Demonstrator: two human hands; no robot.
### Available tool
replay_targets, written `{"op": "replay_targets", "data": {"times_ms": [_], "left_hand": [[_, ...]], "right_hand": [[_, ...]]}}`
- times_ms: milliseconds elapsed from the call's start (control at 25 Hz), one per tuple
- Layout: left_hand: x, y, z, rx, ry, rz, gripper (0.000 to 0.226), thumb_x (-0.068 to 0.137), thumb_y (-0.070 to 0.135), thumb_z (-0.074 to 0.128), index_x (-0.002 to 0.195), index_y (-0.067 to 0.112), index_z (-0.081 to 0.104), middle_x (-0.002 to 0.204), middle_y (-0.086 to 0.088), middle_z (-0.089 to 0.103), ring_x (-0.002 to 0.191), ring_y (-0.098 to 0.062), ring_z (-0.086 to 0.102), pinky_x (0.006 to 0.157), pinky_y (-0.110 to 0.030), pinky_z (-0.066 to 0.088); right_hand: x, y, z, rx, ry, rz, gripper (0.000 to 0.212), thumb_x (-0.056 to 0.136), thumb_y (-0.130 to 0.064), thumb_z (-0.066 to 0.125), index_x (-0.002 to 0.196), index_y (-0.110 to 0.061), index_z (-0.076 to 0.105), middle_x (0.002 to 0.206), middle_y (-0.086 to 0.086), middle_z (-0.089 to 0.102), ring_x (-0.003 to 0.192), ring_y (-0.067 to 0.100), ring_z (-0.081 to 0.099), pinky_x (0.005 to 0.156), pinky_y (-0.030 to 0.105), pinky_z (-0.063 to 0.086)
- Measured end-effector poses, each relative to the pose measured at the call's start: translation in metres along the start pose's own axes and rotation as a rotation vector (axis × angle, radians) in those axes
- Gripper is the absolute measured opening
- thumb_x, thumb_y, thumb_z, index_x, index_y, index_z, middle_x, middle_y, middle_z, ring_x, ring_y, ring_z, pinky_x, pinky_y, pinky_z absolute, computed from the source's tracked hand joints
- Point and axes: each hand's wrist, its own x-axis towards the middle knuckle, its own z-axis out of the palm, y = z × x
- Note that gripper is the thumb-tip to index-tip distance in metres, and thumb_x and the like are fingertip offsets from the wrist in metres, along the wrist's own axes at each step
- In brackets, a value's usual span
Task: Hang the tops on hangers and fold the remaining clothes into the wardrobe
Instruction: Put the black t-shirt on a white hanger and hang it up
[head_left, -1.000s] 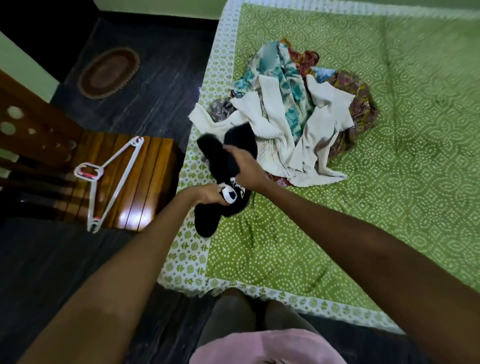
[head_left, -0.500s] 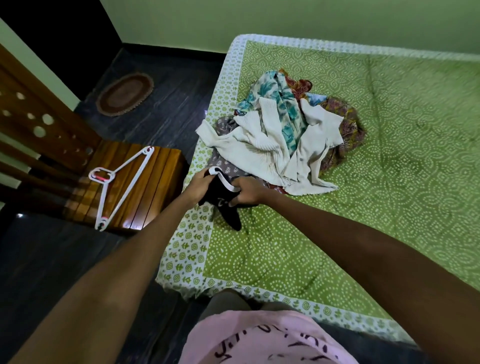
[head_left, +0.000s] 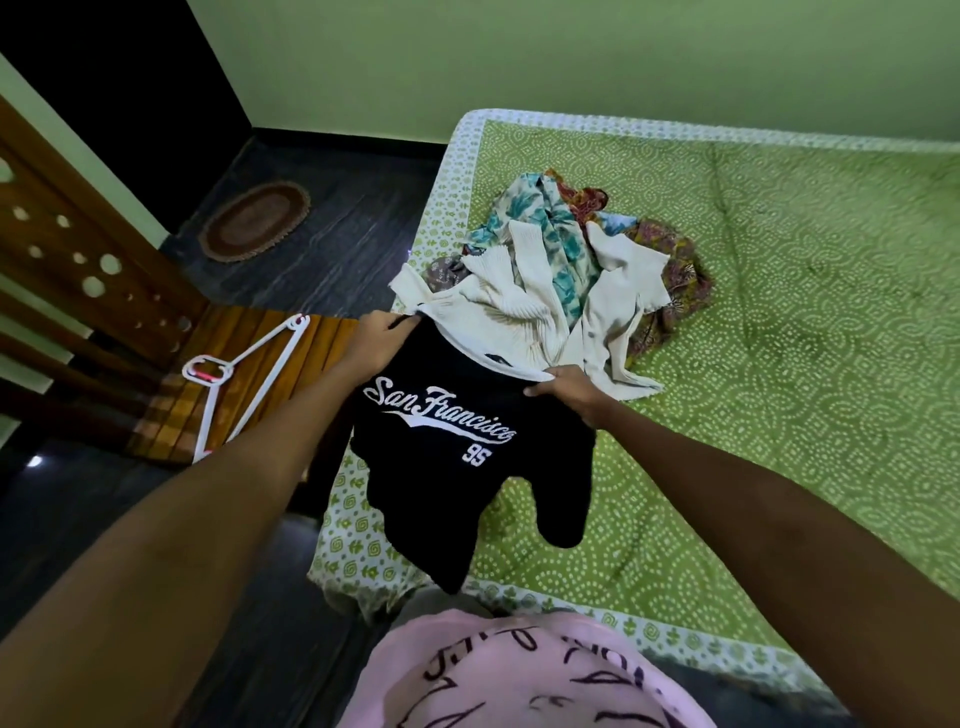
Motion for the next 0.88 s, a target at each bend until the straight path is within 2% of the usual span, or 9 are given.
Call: {"op": "replay_targets", "data": {"times_ms": [160,240,360,480,560,640,720,800,880], "left_hand": [[-0.004,-0.018,-0.006,0.102,-0.013,-0.054,0.054,0.091,0.043,0.054,0.055,0.015,0.027,0.053,-0.010,0.028,0.053,-0.020,0.033,0.055,-0.035,0.021],[-0.010,-0.021,0.000,0.159,-0.056,-0.116,0.055,0.093,0.045,0.051,0.055,0.014,0.025,0.052,-0.009,0.027,0.050,-0.020,0.031,0.051,-0.032,0.022],[-0.021,-0.020,0.008,0.057,-0.185,-0.303,0.053,0.095,0.051,0.041,0.061,0.010,0.040,0.060,-0.009,0.040,0.052,-0.018,0.039,0.052,-0.030,0.028],[-0.027,-0.020,0.011,-0.074,-0.305,-0.441,0.063,0.096,0.055,0.032,0.112,0.001,0.059,0.110,-0.017,0.057,0.098,-0.029,0.059,0.083,-0.033,0.044],[-0.033,-0.020,0.011,-0.094,-0.453,-0.571,0.068,0.095,0.057,0.034,0.135,0.003,0.045,0.130,-0.013,0.051,0.119,-0.031,0.052,0.095,-0.034,0.042],[-0.042,-0.018,0.004,-0.009,-0.715,-0.719,0.066,0.092,0.058,0.040,0.129,0.005,0.050,0.119,-0.014,0.061,0.105,-0.030,0.061,0.086,-0.034,0.051],[-0.047,-0.030,0.000,0.072,-0.898,-0.808,0.059,0.091,0.055,0.047,0.117,0.004,0.059,0.107,-0.015,0.067,0.094,-0.028,0.066,0.082,-0.035,0.054],[-0.045,-0.054,0.004,0.051,-0.845,-0.783,0.054,0.088,0.052,0.056,0.115,0.005,0.060,0.113,-0.013,0.066,0.101,-0.027,0.064,0.094,-0.038,0.049],[-0.042,-0.075,0.013,-0.042,-0.616,-0.637,0.041,0.088,0.039,0.063,0.109,0.003,0.062,0.109,-0.014,0.064,0.098,-0.025,0.061,0.090,-0.030,0.047]], "right_hand": [[-0.009,0.015,-0.020,-0.077,-0.142,-0.014,0.045,0.068,-0.033,0.082,0.081,0.004,0.060,0.077,0.006,0.056,0.072,0.016,0.054,0.063,0.027,0.038],[-0.016,0.015,-0.021,-0.238,-0.301,0.053,0.035,0.072,-0.026,0.080,0.084,0.000,0.061,0.078,0.003,0.058,0.072,0.014,0.055,0.062,0.023,0.039],[-0.015,0.014,-0.017,-0.255,-0.267,0.116,0.027,0.081,-0.024,0.073,0.084,-0.004,0.056,0.085,0.008,0.057,0.076,0.019,0.052,0.061,0.026,0.034],[-0.011,0.011,-0.012,0.050,-0.193,0.183,0.037,0.089,-0.024,0.062,0.108,0.007,0.061,0.108,0.016,0.065,0.092,0.031,0.061,0.079,0.031,0.045],[-0.013,0.009,-0.010,0.053,-0.235,0.214,0.034,0.091,-0.023,0.060,0.111,0.005,0.061,0.098,0.012,0.066,0.083,0.025,0.063,0.076,0.028,0.048],[-0.012,0.010,-0.011,-0.033,-0.402,0.341,0.027,0.090,-0.024,0.060,0.104,-0.002,0.062,0.091,0.009,0.069,0.077,0.021,0.066,0.071,0.027,0.052],[-0.007,0.013,-0.016,-0.154,-0.686,0.513,0.028,0.089,-0.026,0.061,0.103,-0.003,0.065,0.098,0.010,0.071,0.082,0.022,0.069,0.081,0.031,0.054],[0.003,0.013,-0.014,-0.259,-0.743,0.549,0.026,0.086,-0.026,0.066,0.099,-0.003,0.067,0.094,0.009,0.072,0.080,0.020,0.069,0.082,0.030,0.053],[0.016,0.012,-0.010,-0.444,-0.511,0.367,0.022,0.082,-0.022,0.071,0.070,-0.007,0.060,0.067,0.004,0.063,0.061,0.012,0.059,0.058,0.017,0.045]]}}
